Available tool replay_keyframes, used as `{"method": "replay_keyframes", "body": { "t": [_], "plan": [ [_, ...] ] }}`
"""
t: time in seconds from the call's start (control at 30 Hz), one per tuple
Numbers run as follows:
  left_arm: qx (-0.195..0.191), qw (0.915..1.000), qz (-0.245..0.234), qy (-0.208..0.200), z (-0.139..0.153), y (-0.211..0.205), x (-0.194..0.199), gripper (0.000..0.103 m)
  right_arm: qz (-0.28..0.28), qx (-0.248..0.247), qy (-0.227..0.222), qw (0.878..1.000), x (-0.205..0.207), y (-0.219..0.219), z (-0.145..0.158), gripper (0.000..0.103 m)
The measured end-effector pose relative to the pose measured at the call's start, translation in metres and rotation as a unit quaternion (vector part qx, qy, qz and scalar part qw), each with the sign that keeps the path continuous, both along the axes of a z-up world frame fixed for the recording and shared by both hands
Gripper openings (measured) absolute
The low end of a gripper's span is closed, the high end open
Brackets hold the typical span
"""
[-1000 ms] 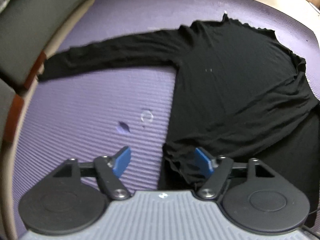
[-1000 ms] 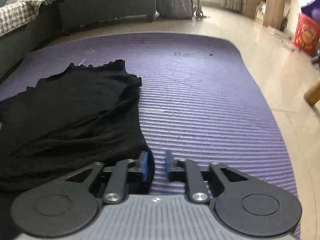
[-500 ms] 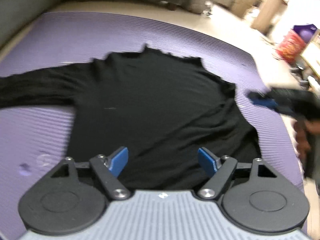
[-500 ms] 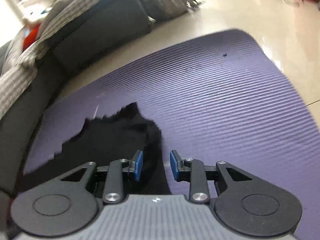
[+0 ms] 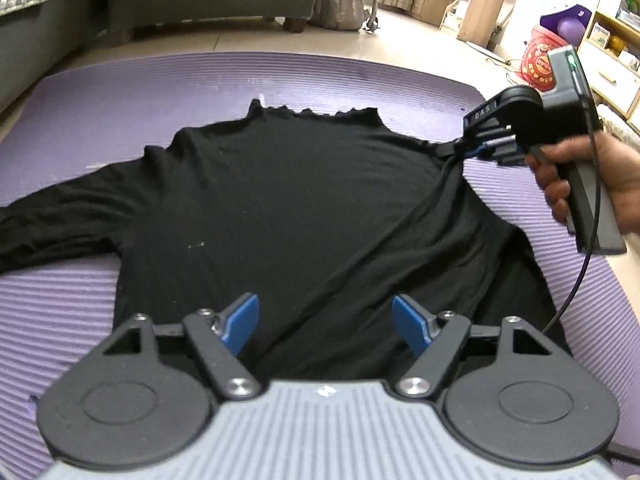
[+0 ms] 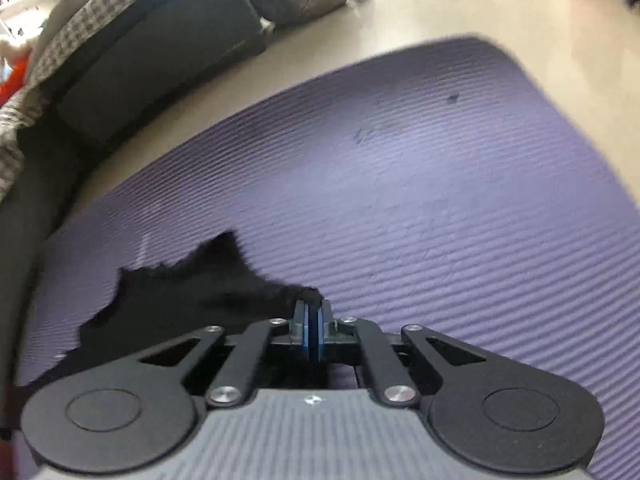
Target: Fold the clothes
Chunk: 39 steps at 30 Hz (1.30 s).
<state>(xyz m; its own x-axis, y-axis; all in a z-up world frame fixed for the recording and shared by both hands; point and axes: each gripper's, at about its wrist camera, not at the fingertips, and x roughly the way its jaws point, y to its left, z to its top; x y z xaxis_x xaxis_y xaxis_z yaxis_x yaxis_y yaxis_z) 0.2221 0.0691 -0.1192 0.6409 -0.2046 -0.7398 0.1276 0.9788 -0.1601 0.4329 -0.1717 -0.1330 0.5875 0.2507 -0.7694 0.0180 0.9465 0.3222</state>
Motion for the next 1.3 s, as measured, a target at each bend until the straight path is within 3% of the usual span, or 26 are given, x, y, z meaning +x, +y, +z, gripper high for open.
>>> {"method": "replay_keyframes", "body": {
  "t": [0.13, 0.27, 0.43, 0.6, 0.7, 0.77, 1.13, 1.3],
  "plan": [
    [0.003, 1.0000, -0.001, 0.009, -0.003, 0.000, 0.001, 0.077, -0.003, -0.012, 0.010, 1.000, 0.010, 0.003, 0.000, 0.007],
    [0.005, 0.9999, 0.002, 0.016, -0.005, 0.003, 0.001, 0.077, -0.003, -0.021, 0.010, 1.000, 0.005, -0.003, 0.015, 0.030],
    [-0.003, 0.9997, 0.016, 0.017, 0.000, 0.010, 0.002, 0.077, -0.003, -0.024, -0.006, 1.000, -0.009, -0.010, 0.031, 0.030],
    [-0.024, 0.9988, 0.031, 0.028, 0.002, 0.016, 0.003, 0.076, -0.017, 0.017, 0.033, 0.999, -0.012, -0.016, 0.026, 0.030],
    [-0.024, 0.9990, 0.027, 0.027, 0.003, 0.016, 0.001, 0.076, -0.018, 0.036, 0.044, 0.998, -0.009, -0.016, 0.021, 0.018],
    [-0.023, 0.9990, 0.026, 0.028, 0.002, 0.015, 0.001, 0.076, -0.017, 0.059, 0.053, 0.997, -0.005, -0.013, 0.016, 0.018],
    [-0.022, 0.9989, 0.021, 0.035, -0.004, 0.016, 0.003, 0.077, -0.015, 0.049, 0.047, 0.998, 0.007, 0.006, 0.005, 0.017],
    [-0.028, 0.9987, 0.022, 0.036, -0.003, 0.018, 0.004, 0.077, -0.014, 0.058, 0.038, 0.997, 0.000, 0.005, 0.011, 0.022]
  ]
}}
